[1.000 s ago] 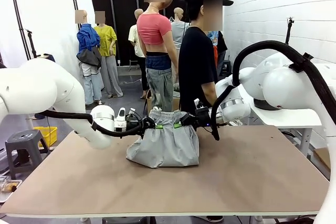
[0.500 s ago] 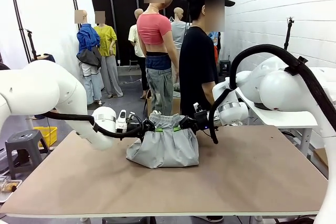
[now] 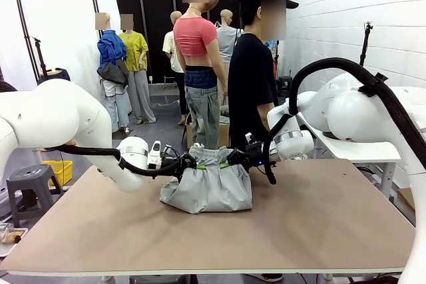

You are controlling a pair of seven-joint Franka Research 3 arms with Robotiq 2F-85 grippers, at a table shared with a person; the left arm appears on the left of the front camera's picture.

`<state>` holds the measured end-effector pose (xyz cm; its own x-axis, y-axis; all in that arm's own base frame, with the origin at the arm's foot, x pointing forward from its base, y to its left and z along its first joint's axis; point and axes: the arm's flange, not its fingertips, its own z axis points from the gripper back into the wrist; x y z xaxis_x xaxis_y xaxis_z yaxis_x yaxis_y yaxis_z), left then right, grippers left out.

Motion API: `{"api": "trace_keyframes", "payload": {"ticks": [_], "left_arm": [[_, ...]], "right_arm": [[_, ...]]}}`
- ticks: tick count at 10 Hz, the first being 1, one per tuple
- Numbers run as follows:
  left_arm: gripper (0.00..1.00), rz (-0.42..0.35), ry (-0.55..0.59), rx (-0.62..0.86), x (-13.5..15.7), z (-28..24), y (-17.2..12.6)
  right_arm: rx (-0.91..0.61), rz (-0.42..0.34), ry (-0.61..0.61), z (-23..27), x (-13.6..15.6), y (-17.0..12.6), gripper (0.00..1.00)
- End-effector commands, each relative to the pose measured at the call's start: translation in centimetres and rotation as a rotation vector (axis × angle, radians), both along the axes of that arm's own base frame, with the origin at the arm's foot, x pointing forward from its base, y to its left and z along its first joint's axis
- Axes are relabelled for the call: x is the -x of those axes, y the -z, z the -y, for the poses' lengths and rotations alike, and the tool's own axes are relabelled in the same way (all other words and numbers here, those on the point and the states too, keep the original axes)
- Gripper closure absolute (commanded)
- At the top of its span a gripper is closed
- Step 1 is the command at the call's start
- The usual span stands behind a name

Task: Fold the training pants.
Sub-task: Fold the Training pants in half.

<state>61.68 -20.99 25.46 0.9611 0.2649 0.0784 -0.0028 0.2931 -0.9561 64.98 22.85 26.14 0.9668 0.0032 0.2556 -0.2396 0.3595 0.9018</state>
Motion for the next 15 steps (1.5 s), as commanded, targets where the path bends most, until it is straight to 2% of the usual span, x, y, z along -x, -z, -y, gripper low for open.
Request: {"api": "trace_keyframes", "payload": {"ticks": [1,4,5,8,10,13,14,15], "left_arm": [[0.70,-0.029,-0.054,-0.058,-0.8,-3.2,-0.3],[0.11,-0.022,-0.089,-0.067,-0.5,-3.9,-0.6],[0.00,-0.018,-0.095,-0.073,-0.4,-4.2,-0.8],[0.00,0.016,-0.155,-0.113,0.7,-6.4,-2.6],[0.00,0.037,-0.185,-0.151,1.7,-7.6,-4.2],[0.00,0.114,-0.242,-0.239,3.4,-8.4,-6.9],[0.00,0.120,-0.193,-0.261,2.7,-7.8,-7.2],[0.00,0.074,-0.224,-0.194,2.4,-8.7,-6.7]], "right_arm": [[0.069,-0.001,0.070,2.5,-1.5,-0.5,0.66],[0.088,-0.007,0.093,3.7,-1.2,-1.0,0.06],[0.086,-0.006,0.099,4.0,-1.0,-1.1,0.00],[0.090,0.001,0.114,5.2,-0.5,-2.0,0.00],[0.110,0.026,0.128,6.1,0.2,-3.4,0.00],[0.132,0.089,0.105,6.2,1.3,-5.5,0.00],[0.081,0.052,0.134,6.3,-0.1,-4.6,0.00],[0.081,0.052,0.134,6.3,-0.1,-4.6,0.00]]}}
